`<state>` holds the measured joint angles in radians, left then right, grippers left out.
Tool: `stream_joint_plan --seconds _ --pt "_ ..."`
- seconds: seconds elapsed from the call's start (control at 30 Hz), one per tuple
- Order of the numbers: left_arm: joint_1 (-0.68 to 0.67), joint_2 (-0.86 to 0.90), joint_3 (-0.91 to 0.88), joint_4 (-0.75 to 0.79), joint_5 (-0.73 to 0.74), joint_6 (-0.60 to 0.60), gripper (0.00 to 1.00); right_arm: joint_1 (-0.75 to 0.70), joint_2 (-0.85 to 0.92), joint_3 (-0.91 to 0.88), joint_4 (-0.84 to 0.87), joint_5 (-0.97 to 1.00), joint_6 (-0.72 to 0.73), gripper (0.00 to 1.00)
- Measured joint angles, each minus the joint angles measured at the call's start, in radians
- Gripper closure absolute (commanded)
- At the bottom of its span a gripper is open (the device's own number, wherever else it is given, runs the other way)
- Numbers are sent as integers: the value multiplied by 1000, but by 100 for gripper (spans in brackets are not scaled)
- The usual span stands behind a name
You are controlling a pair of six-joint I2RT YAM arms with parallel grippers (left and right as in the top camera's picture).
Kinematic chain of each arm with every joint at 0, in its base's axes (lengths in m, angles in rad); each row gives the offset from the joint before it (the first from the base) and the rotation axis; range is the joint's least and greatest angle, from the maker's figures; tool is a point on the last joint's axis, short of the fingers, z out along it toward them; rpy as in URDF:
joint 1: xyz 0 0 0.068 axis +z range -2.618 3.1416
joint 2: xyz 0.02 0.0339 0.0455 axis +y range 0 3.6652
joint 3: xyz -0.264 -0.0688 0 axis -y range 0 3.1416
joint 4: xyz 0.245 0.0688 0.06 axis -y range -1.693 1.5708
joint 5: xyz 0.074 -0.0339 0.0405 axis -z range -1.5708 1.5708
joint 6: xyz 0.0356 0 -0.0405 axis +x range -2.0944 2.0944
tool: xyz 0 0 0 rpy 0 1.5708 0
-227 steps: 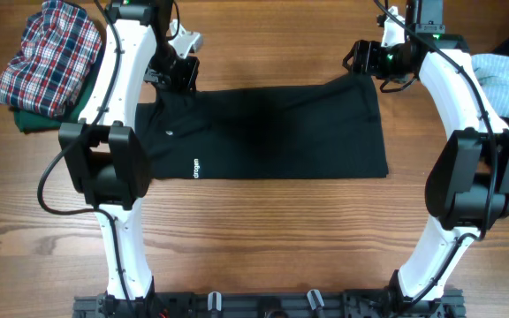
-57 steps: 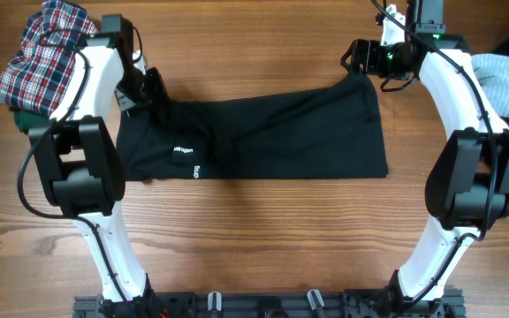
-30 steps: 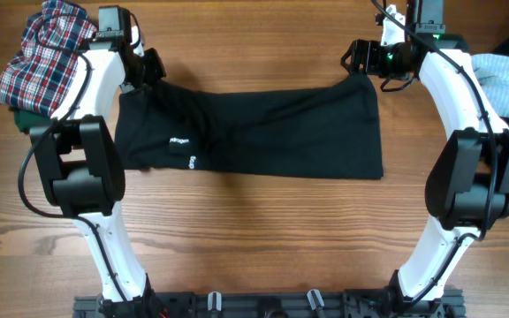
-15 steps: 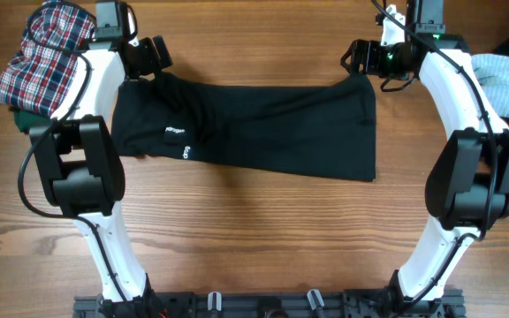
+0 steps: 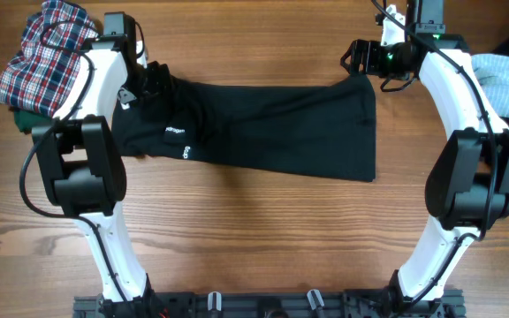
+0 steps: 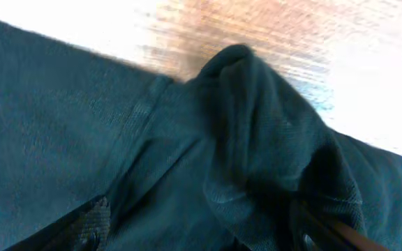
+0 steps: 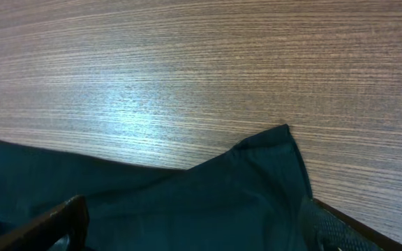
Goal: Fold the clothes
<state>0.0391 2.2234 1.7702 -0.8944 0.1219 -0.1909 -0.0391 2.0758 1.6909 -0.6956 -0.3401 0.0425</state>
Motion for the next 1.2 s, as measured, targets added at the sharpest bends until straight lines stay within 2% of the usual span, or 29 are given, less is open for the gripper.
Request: stream_joint_plan --seconds 0.27,0.5,0.7,0.77,1.0,1.2 --pt "-7 0 0 14 7 85 26 0 0 0 0 0 0 4" --pt "-56 -9 0 5 7 172 17 -4 0 0 -74 0 40 4" --pt "-89 -108 -2 33 18 193 10 -30 0 0 -68 1 57 4" --pt "-89 -160 -2 35 45 194 12 -37 0 0 -48 1 44 5" --pt "-107 -178 0 13 142 198 23 -36 23 0 11 16 6 21" --pt "-160 -134 0 24 149 202 28 -34 94 0 12 38 -3 25"
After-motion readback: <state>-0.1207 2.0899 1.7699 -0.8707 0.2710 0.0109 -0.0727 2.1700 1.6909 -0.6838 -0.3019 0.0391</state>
